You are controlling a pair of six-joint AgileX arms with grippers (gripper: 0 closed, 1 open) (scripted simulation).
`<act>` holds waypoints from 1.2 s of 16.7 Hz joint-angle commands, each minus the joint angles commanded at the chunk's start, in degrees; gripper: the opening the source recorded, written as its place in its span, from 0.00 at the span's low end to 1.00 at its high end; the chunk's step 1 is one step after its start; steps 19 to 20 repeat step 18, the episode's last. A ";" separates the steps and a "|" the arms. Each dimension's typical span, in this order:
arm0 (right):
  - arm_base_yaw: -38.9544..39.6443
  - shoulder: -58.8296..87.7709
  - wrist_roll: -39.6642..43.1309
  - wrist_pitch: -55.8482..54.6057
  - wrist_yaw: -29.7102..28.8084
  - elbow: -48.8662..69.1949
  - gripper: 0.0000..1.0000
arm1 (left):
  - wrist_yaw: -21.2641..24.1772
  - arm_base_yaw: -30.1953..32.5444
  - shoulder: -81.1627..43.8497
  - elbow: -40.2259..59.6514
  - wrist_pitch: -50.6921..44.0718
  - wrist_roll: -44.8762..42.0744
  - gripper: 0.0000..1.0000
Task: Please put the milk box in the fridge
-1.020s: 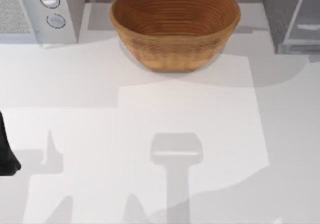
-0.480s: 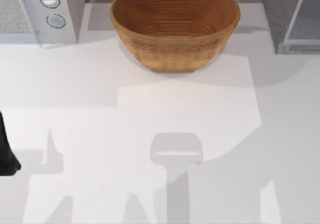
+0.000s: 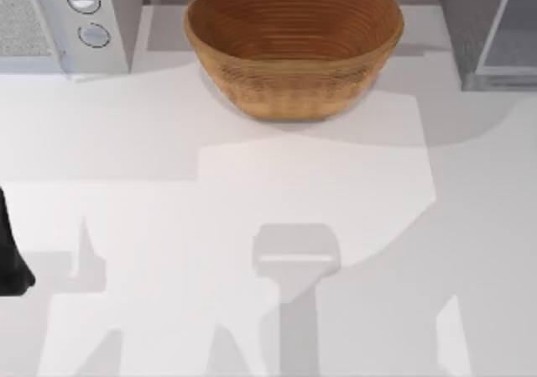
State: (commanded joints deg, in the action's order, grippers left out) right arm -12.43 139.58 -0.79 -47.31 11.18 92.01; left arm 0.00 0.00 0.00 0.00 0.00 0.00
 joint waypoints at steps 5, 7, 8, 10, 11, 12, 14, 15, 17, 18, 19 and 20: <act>0.00 0.00 0.00 0.00 0.00 0.00 0.45 | 0.00 0.00 0.00 0.00 0.00 0.00 1.00; 0.00 0.00 0.00 0.00 0.00 0.00 0.60 | 0.00 0.00 0.00 0.00 0.00 0.00 1.00; 0.00 0.00 0.00 0.00 0.00 0.00 0.68 | 0.00 0.00 0.00 0.00 0.00 0.00 1.00; 0.00 0.00 0.00 0.00 0.00 0.00 0.83 | 0.00 0.00 0.00 0.00 0.00 0.00 1.00; 0.00 0.00 0.00 0.00 0.00 0.00 0.90 | 0.00 0.00 0.00 0.00 0.00 0.00 1.00; 0.00 0.00 0.00 0.00 0.00 0.00 0.98 | 0.00 0.00 0.00 0.00 0.00 0.00 1.00; 0.00 0.00 0.00 0.00 0.00 0.00 1.00 | 0.00 0.00 0.00 0.00 0.00 0.00 1.00; 0.00 0.00 0.00 0.00 0.00 0.00 1.00 | 0.00 0.00 0.00 0.00 0.00 0.00 1.00; 0.00 0.00 0.00 0.00 0.00 0.00 1.00 | 0.00 0.00 0.00 0.00 0.00 0.00 1.00; 0.00 0.00 0.00 0.00 0.00 0.00 1.00 | 0.00 0.00 0.00 0.00 0.00 0.00 1.00; 0.00 0.00 0.00 0.00 0.00 0.00 1.00 | 0.00 0.00 0.00 0.00 0.00 0.00 1.00; 0.00 0.00 0.00 0.00 0.00 0.00 1.00 | 0.00 0.00 0.00 0.00 0.00 0.00 1.00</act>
